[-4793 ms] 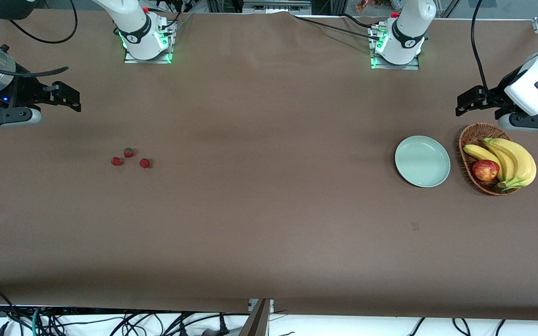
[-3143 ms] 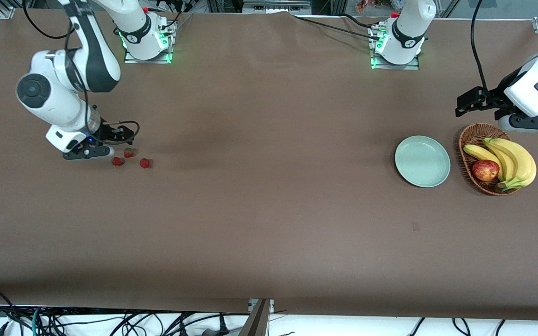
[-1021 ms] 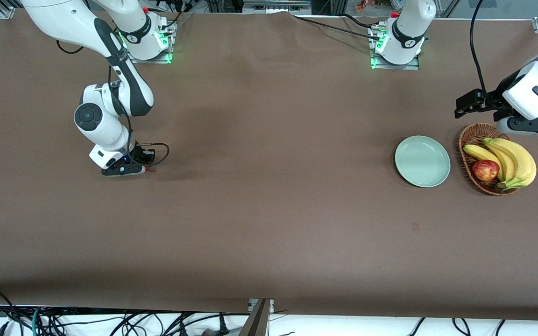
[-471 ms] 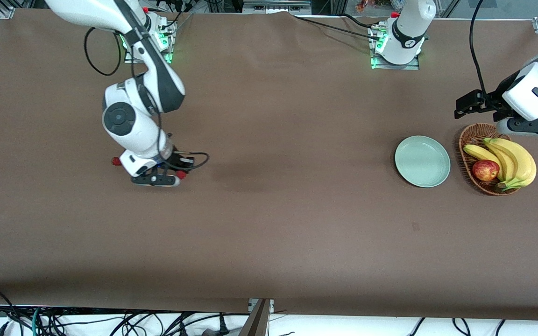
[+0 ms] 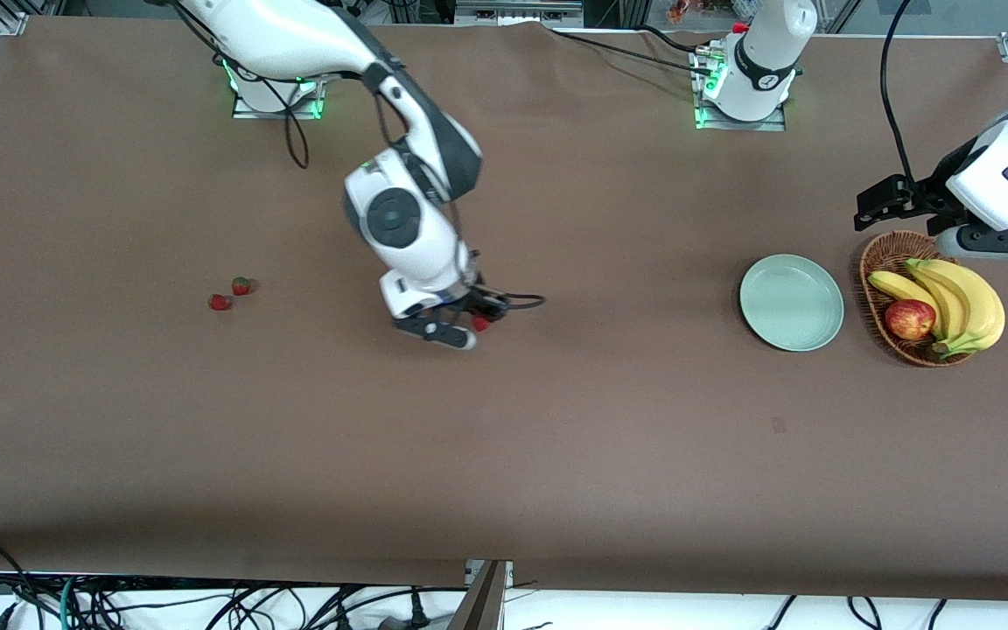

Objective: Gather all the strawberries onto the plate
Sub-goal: 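Carry the strawberry with the right gripper toward the table's middle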

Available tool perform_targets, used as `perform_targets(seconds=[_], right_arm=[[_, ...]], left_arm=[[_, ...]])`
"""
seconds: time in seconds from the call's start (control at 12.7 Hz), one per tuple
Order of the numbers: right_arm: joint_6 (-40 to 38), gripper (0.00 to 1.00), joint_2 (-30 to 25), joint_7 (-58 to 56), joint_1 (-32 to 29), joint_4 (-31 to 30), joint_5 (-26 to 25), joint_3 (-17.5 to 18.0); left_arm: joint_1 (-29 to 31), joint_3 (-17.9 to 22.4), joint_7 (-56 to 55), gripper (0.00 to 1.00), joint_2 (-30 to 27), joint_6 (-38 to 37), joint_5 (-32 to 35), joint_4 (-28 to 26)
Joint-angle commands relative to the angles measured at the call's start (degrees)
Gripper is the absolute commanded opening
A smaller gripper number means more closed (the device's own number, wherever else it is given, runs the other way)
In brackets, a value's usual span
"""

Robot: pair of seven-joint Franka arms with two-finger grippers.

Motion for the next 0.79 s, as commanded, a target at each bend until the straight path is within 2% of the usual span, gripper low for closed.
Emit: perform_targets(seconds=[0.0, 0.24, 0.39, 0.47, 0.63, 0.71], right_arm=[[8.43, 0.04, 7.15, 11.91, 6.03, 7.06, 0.76, -0.54], [24.25, 0.08, 13.30, 22.82, 14.29, 7.42, 0.24, -1.50], [29.20, 0.19, 15.95, 25.92, 17.82, 7.42, 0.23, -3.86], [30.79, 0.28, 16.74, 26.89, 18.79, 7.42, 0.23, -4.40], [30.20, 0.62, 15.88, 26.90, 18.89, 7.24, 0.23, -5.28], [25.58, 0.69, 13.70, 26.37, 18.71, 7.15, 0.23, -6.94]], left_arm=[[-0.30, 0.26, -0.58, 1.00, 1.52, 0.08, 0.71, 0.91], [-0.30, 0.08, -0.76, 1.00, 2.49, 1.39, 0.54, 0.47], [0.14, 0.08, -0.67, 1.00, 2.49, 2.97, 0.27, -1.71], [0.05, 0.08, -0.58, 1.00, 2.41, 4.72, 0.27, -3.29], [0.14, 0.08, -0.49, 1.00, 1.53, 8.84, 0.36, -8.12], [0.40, 0.08, -0.41, 1.00, 0.92, 11.39, 0.36, -10.58]])
